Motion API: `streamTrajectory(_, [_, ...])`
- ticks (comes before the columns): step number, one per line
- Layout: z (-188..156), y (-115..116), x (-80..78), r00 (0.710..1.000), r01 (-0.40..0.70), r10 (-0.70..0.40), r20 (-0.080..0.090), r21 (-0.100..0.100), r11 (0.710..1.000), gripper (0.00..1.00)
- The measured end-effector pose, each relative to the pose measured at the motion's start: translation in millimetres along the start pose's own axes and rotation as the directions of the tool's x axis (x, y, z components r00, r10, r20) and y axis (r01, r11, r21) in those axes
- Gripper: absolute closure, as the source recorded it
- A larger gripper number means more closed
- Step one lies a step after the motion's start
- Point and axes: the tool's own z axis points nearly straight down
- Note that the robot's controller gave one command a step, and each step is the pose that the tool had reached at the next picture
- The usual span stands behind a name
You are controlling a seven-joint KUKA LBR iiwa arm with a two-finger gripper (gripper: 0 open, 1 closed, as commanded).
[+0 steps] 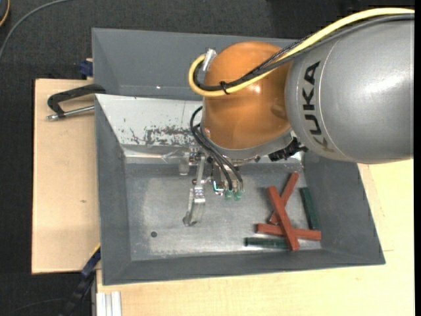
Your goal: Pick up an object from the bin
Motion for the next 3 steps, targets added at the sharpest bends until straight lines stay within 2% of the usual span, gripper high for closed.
streamTrajectory(1, [49.6,-51.4,-24.3,0.999,0.043,-0.043,0.003,0.003,0.999,0.00])
streamTrajectory(2, [164.5,-130.9,-79.1,0.996,-0.088,0.088,0.003,0.001,0.996,0.00])
streamTrajectory(3, [91.5,-195.4,-65.2,0.995,-0.098,0.098,0.020,0.000,0.995,0.00])
